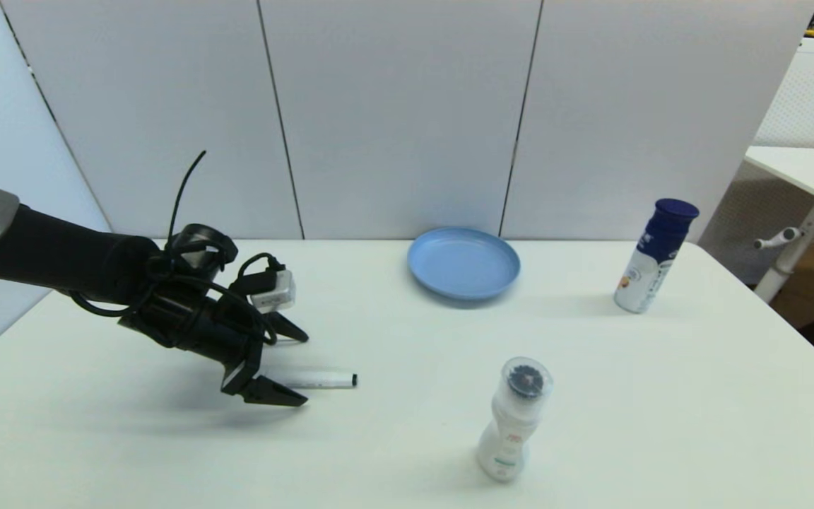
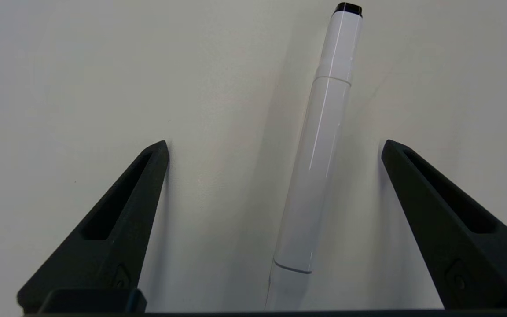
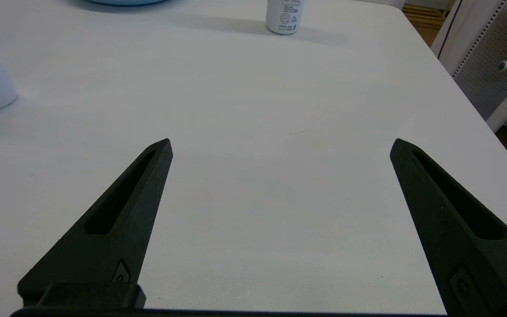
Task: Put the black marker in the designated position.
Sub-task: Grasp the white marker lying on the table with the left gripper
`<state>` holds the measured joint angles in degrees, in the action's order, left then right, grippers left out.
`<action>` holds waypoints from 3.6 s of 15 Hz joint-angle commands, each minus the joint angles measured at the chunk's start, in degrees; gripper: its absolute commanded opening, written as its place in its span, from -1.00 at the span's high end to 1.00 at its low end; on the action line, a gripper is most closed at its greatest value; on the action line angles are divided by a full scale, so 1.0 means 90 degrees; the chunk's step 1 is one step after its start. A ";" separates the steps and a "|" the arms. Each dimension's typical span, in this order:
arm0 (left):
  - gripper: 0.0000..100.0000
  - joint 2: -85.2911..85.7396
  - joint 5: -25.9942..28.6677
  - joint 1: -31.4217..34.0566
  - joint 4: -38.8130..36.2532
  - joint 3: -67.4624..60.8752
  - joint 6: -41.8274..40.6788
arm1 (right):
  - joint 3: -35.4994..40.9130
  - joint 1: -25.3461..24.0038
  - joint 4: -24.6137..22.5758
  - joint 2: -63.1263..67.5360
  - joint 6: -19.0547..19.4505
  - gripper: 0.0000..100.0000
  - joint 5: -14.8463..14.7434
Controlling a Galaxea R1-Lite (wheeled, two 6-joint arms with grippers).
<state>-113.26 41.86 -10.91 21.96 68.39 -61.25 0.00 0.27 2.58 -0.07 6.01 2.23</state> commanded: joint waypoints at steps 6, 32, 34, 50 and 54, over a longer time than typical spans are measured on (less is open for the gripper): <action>-1.00 -0.0062 0.0026 -0.0028 0.0002 -0.0011 -0.0050 | 0.0000 -0.0001 -0.0004 0.0008 0.0006 -1.00 0.0006; -1.00 0.0095 -0.0208 -0.0018 -0.0272 -0.0040 -0.0148 | 0.0000 -0.0001 0.0006 0.0008 0.0006 -1.00 0.0006; -1.00 0.0095 -0.0267 -0.0018 -0.0438 -0.0118 -0.0138 | 0.0000 -0.0001 -0.0004 -0.0011 0.0006 -1.00 0.0006; 1.00 0.0114 -0.0218 -0.0028 -0.0418 -0.0226 -0.0109 | 0.0000 -0.0001 0.0006 0.0008 0.0006 -1.00 0.0006; 1.00 0.0182 -0.0218 -0.0028 -0.0408 -0.0333 -0.0109 | 0.0000 -0.0001 -0.0004 0.0008 0.0006 -1.00 0.0006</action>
<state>-112.04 39.72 -11.15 18.15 65.73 -61.88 0.00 0.27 2.56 -0.07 6.03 2.26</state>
